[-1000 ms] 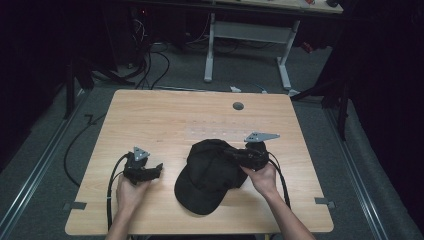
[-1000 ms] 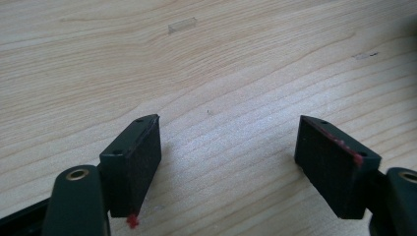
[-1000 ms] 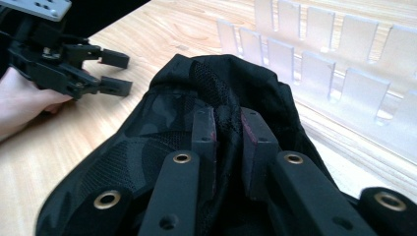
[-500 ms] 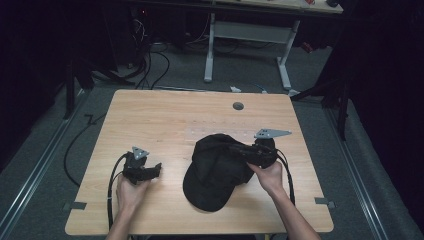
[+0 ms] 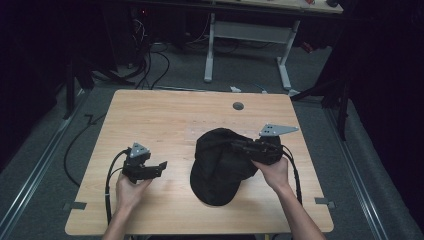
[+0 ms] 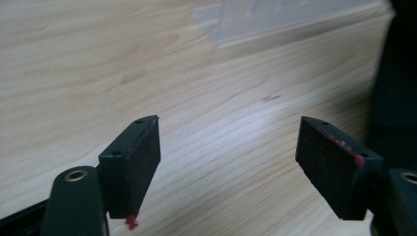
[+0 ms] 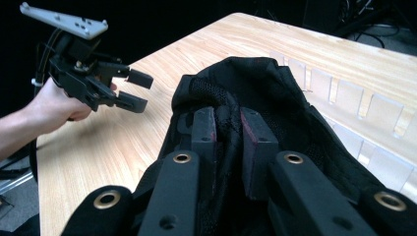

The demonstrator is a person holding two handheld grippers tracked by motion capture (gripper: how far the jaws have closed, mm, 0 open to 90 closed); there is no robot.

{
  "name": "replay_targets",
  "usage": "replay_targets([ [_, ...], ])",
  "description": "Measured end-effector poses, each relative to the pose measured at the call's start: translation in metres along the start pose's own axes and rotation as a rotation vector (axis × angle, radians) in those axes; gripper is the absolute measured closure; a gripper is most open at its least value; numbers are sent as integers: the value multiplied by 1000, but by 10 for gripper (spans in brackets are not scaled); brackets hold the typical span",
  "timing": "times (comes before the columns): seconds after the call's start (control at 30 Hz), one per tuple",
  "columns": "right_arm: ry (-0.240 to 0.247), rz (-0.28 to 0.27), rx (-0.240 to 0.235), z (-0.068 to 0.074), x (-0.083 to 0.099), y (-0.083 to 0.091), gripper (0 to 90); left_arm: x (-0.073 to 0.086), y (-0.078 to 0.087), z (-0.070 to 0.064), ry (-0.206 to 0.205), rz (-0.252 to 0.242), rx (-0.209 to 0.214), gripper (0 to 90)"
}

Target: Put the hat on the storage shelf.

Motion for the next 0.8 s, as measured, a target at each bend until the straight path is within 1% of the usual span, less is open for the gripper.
replay_targets([
  [0.13,29,-5,-12,3,-6,2,791,-10,2,-19,22,15,83,238],
  [0.2,33,-9,-29,3,-9,3,791,-14,3,-28,20,25,109,235],
  [0.27,26,-18,-53,3,-11,3,791,-19,4,-37,26,30,137,233],
  [0.47,36,-24,-98,5,-19,1,791,-35,1,-61,41,56,231,219],
  [0.63,57,-6,-119,8,-22,-4,791,-45,-4,-77,29,86,292,218],
  [0.73,64,2,-131,10,-21,-6,791,-49,-7,-86,9,103,322,214],
  [0.8,68,7,-138,11,-21,-7,790,-52,-10,-92,7,112,339,205],
])
Point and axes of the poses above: each handheld gripper's, and its own axes: y roughly backward along the jaws, x roughly out of its underside, z roughly to its left, the point moved 2 cm from there along -y, roughly forward along the jaws, and after that the axes turned 11 degrees about -z, right-handed, at the moved point
